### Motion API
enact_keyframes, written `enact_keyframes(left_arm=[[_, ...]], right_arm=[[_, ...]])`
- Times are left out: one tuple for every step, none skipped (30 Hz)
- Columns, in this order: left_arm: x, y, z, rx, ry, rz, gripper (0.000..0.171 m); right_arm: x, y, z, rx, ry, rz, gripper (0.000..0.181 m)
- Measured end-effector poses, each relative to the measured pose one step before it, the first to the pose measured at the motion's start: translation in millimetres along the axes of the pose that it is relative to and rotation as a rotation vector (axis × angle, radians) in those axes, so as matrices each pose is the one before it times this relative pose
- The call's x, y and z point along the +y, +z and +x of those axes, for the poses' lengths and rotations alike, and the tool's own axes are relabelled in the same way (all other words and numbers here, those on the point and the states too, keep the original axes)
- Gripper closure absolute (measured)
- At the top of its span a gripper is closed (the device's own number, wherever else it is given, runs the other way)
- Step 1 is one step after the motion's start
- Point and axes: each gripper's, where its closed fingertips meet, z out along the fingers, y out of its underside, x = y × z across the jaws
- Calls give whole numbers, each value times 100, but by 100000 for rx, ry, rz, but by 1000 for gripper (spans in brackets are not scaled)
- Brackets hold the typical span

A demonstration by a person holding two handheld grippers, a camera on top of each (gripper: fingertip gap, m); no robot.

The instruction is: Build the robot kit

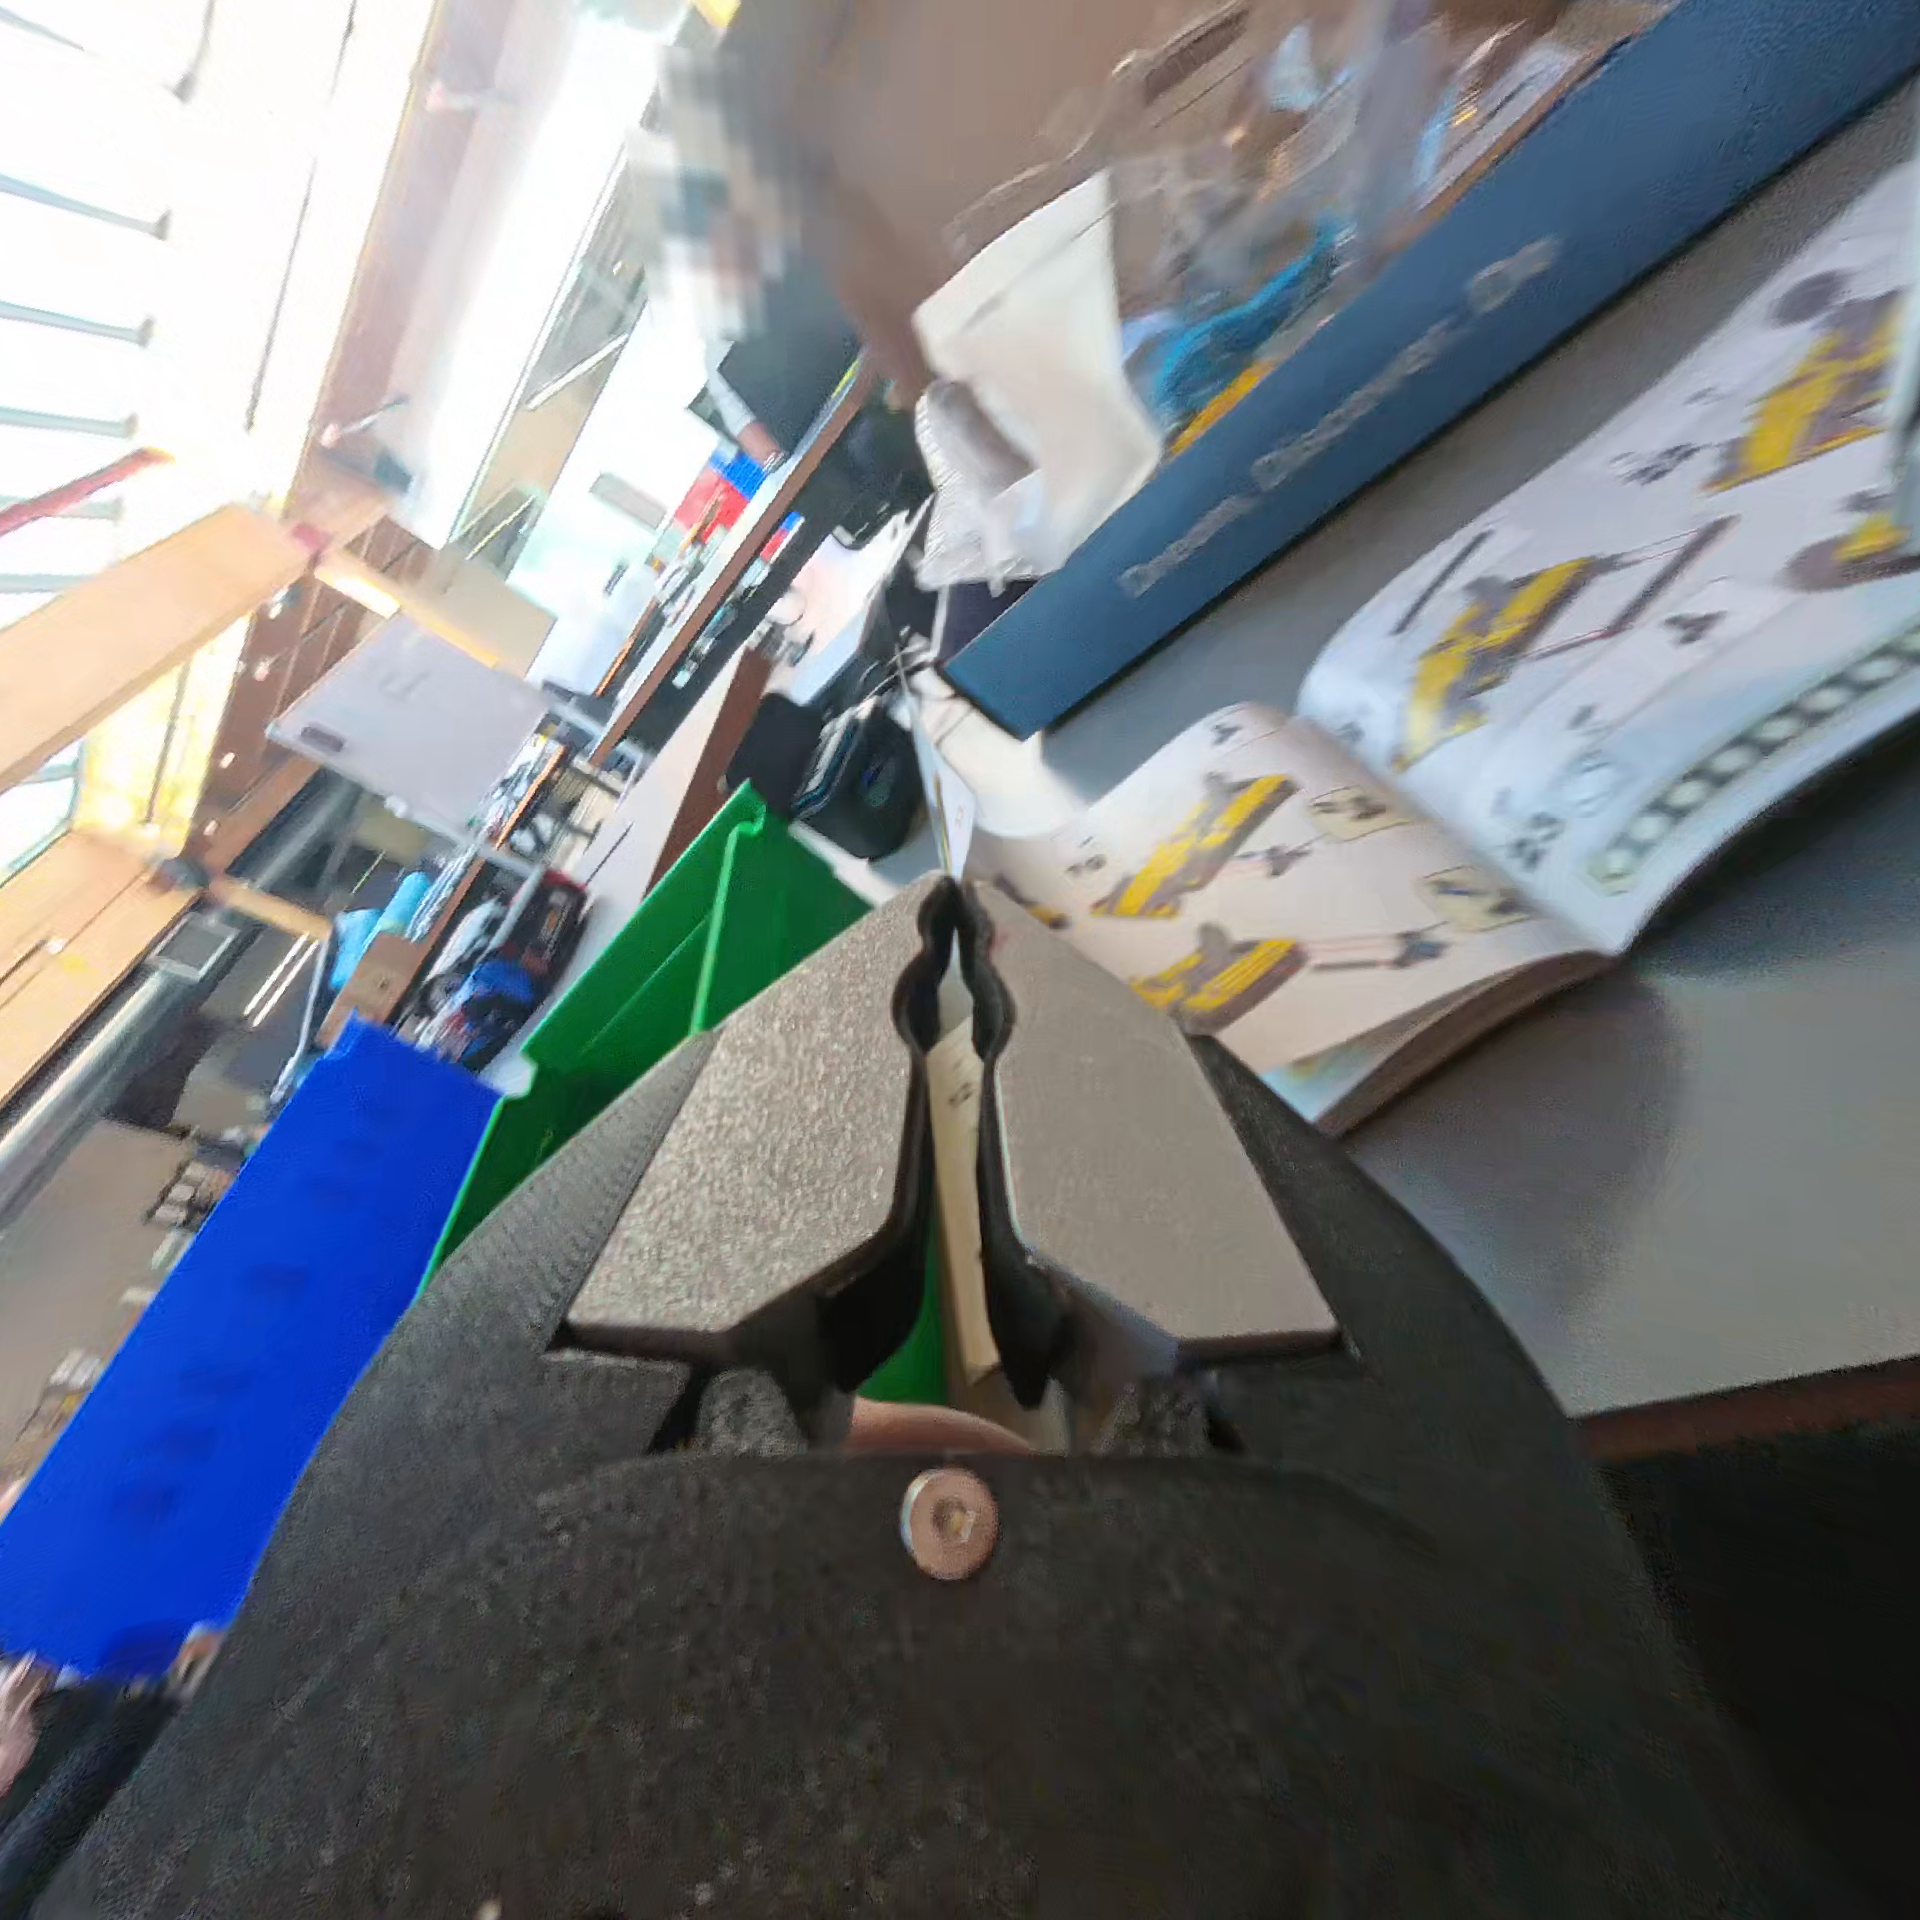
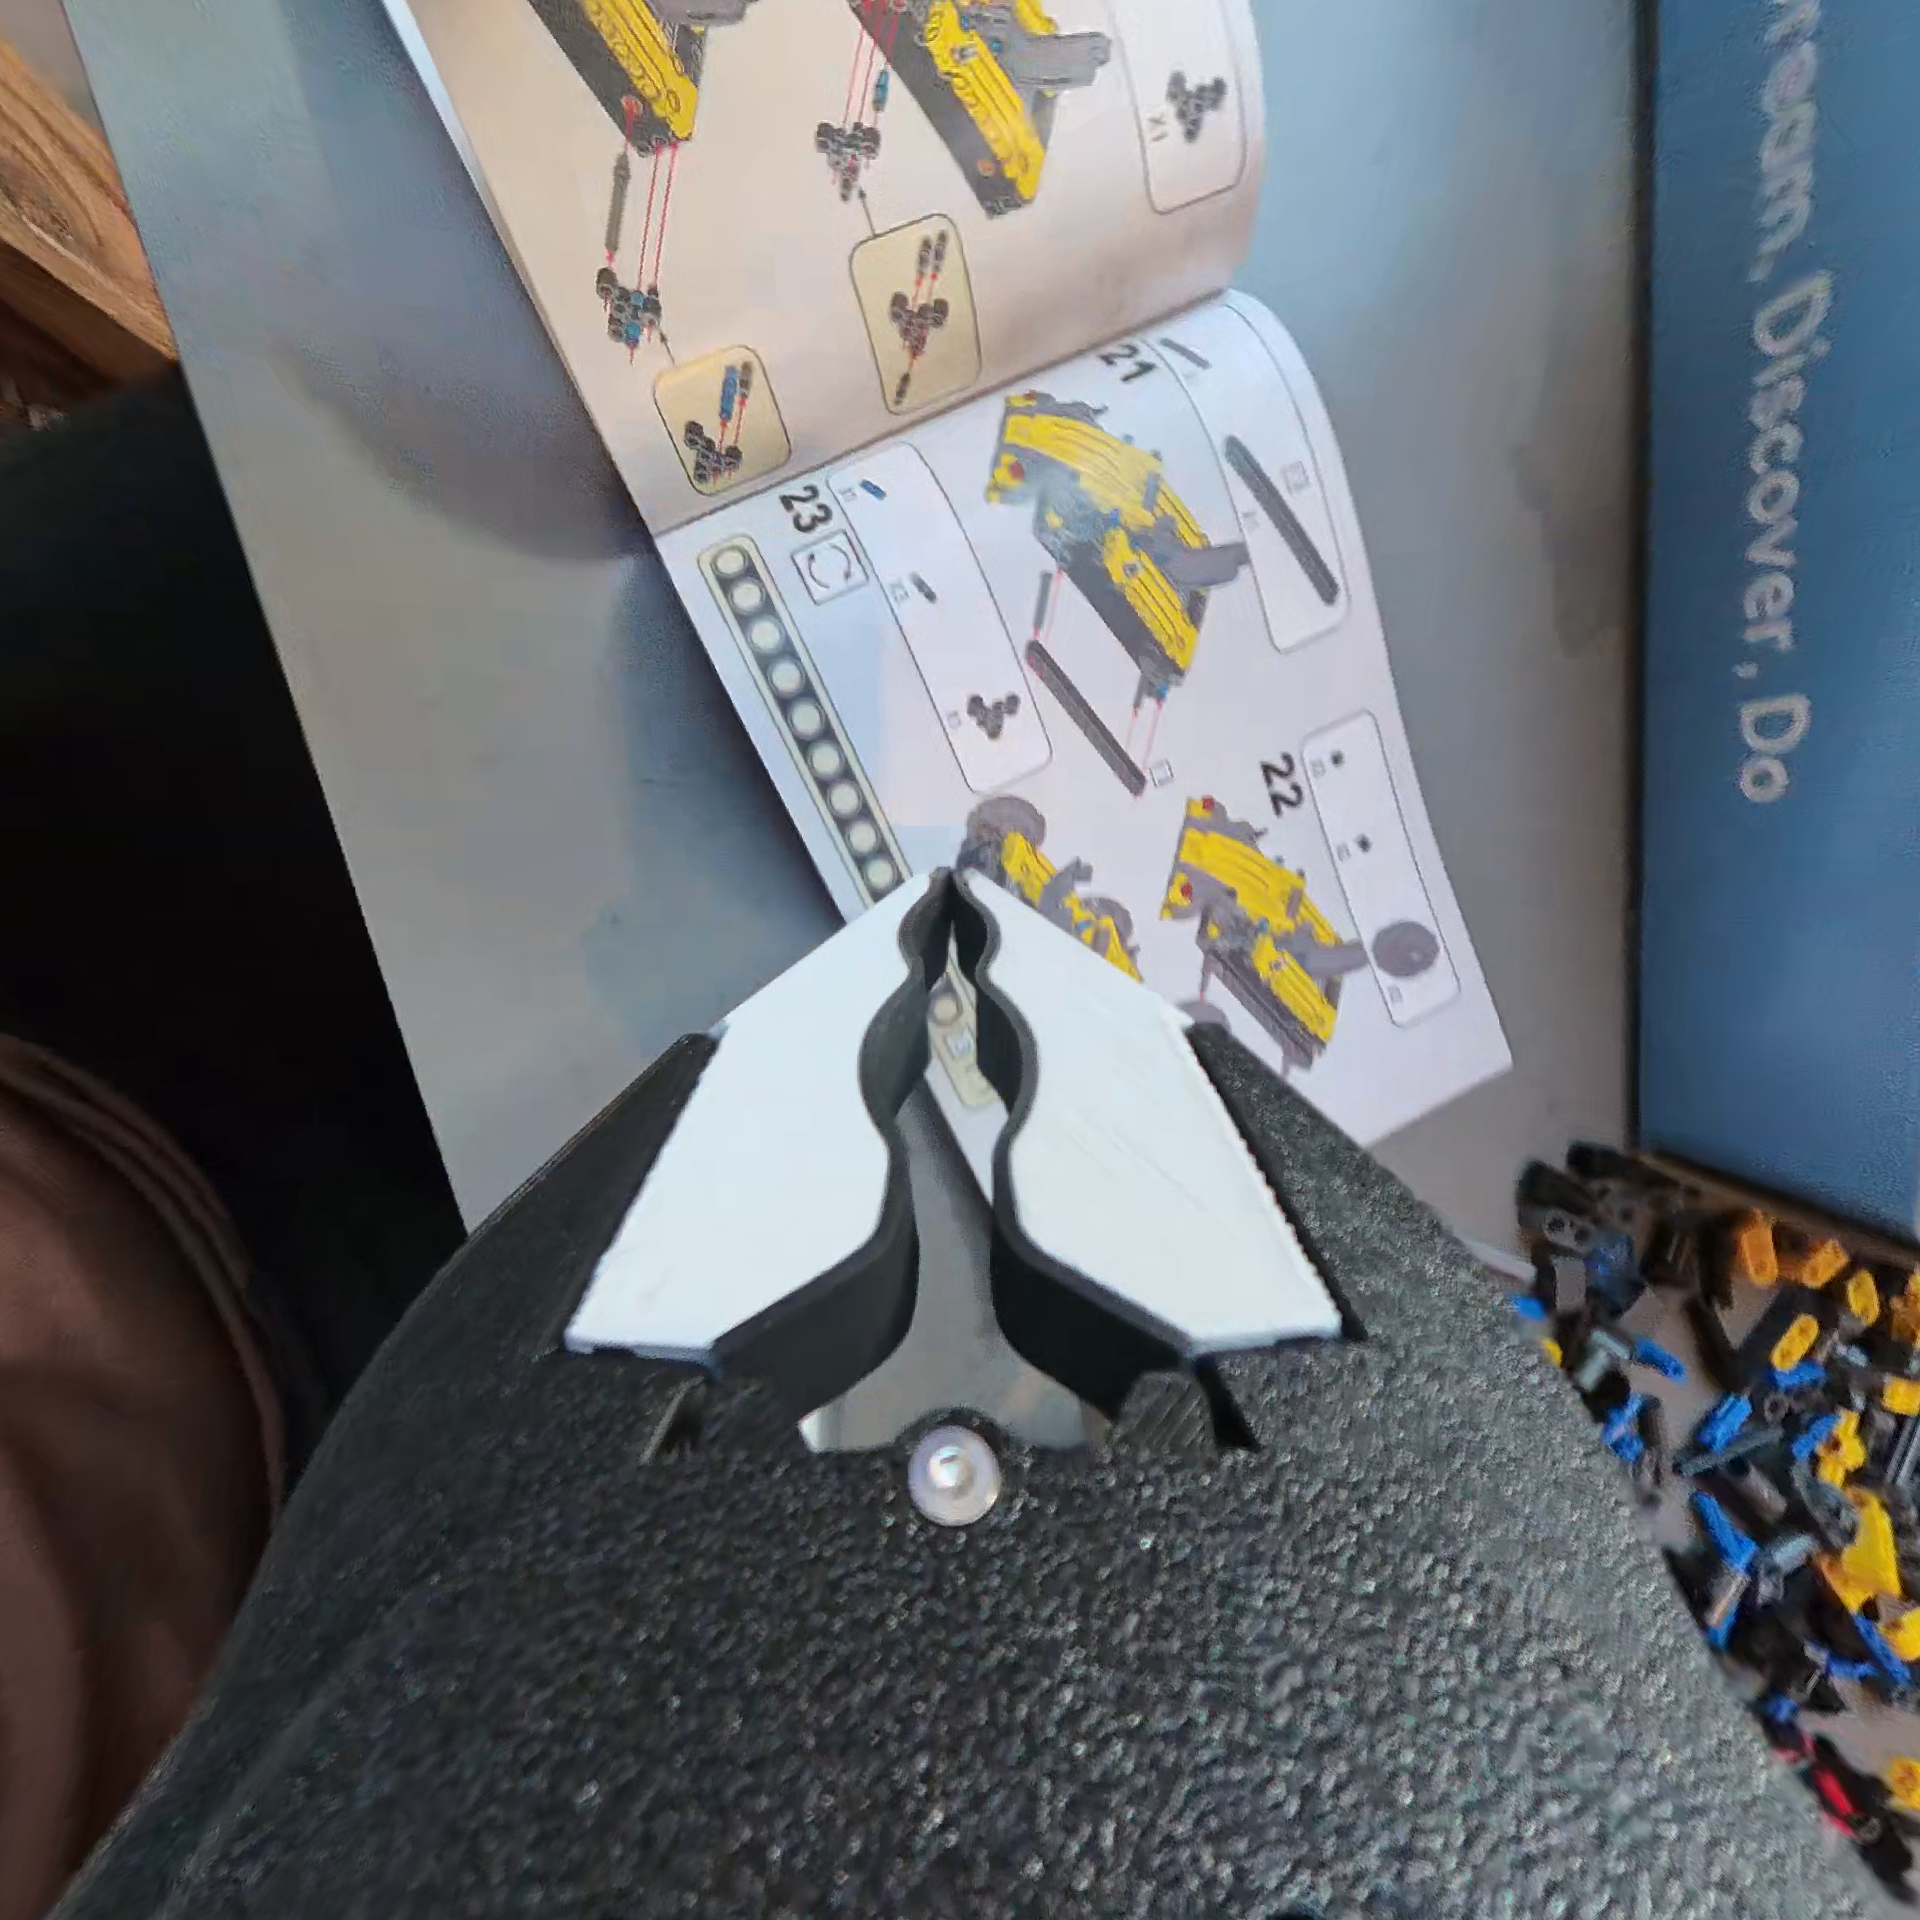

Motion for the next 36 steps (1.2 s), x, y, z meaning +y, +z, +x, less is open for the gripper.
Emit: enact_keyframes(left_arm=[[977,-198,-1183,-1955,-1436,-3624,171],[1075,-116,-530,752,-631,-4315,171],[1106,-59,-177,1022,548,-4723,171],[916,-68,-15,261,691,-3559,171],[746,-119,382,1717,734,-2965,171],[726,-138,595,2539,265,-3264,171],[592,-140,558,2058,-266,-2413,169],[428,-161,485,1676,-631,-1309,166],[328,-194,275,602,-1172,-481,164],[365,-209,236,705,-560,-467,162],[476,-248,134,199,84,-1162,159],[518,-359,-125,-1332,730,-1316,155],[452,-508,-223,-1554,813,-473,154],[333,-589,5,1115,-2415,836,149],[282,-614,535,6087,-6924,1081,143],[338,-604,481,6584,-7512,359,135],[265,-584,-76,2131,-3662,756,127],[-27,-571,-370,-1398,347,2581,129],[-311,-548,9,-371,2298,3920,135],[-369,-383,488,1816,1673,3103,142],[-431,-205,1015,4361,-202,2127,142],[-673,-133,1646,7368,-1545,3346,141],[-832,-47,1829,7708,-1976,4937,142],[-673,117,1609,6112,-1921,4479,144],[-423,238,1479,5265,-1582,3360,144],[-240,285,1337,4119,-1383,2733,145],[-125,278,1252,3444,-997,2656,146],[21,270,1165,2791,-709,2493,149],[184,246,997,1969,-745,1797,152],[346,216,1003,2654,-10,742,153],[497,181,1007,3616,1109,-792,154],[490,184,728,3000,1434,-1522,154],[259,158,388,1768,553,-69,154],[112,141,288,2191,-451,475,154],[114,163,186,2037,-1151,-70,154],[115,145,5,1125,-1182,-429,154]], right_arm=[[40,683,288,1832,-909,-2672,181],[233,565,311,1131,-412,-2940,181],[93,262,145,-600,475,-1057,181],[70,-49,272,-260,1622,-273,181],[400,-86,248,92,317,-1883,181],[451,-139,220,732,-996,-1841,181],[499,-145,363,2043,-822,-2133,181],[490,-121,506,2889,75,-2133,181],[431,-84,400,2245,813,-1762,181],[311,-50,174,891,1370,-1075,181],[230,-82,52,521,1382,-651,181],[312,-130,253,2092,756,-1246,181],[390,-171,559,4223,-203,-1721,181],[308,-152,472,3470,-640,-1157,181],[114,-118,61,373,231,-244,181],[-166,-203,-117,-700,1104,900,181],[-657,-403,-51,286,949,3134,181],[-1141,-573,-246,-315,336,4970,181],[-1442,-547,-644,-2690,10,5545,181],[-1633,-319,-906,-4701,40,5564,181],[-1690,-11,-956,-5578,158,5061,181],[-1569,292,-887,-5581,112,3803,181],[-1253,583,-651,-4361,69,1822,181],[-899,834,-343,-2574,-330,-8,181],[-653,982,-158,-1479,-828,-1075,181],[-469,1018,-188,-1465,-908,-1436,181],[-348,953,-399,-2539,-943,-1482,181],[-139,851,-492,-2884,-764,-1883,181],[94,735,-298,-1371,-1099,-2466,181],[157,594,-132,-20,-2041,-2214,181],[-31,292,-56,238,-1587,-640,181],[-145,15,24,52,139,86,181],[5,-24,-10,-367,916,-890,181],[-9,-150,3,121,320,-121,181],[-76,-363,9,754,-615,1113,181],[-145,-655,-9,740,-121,2518,181]])
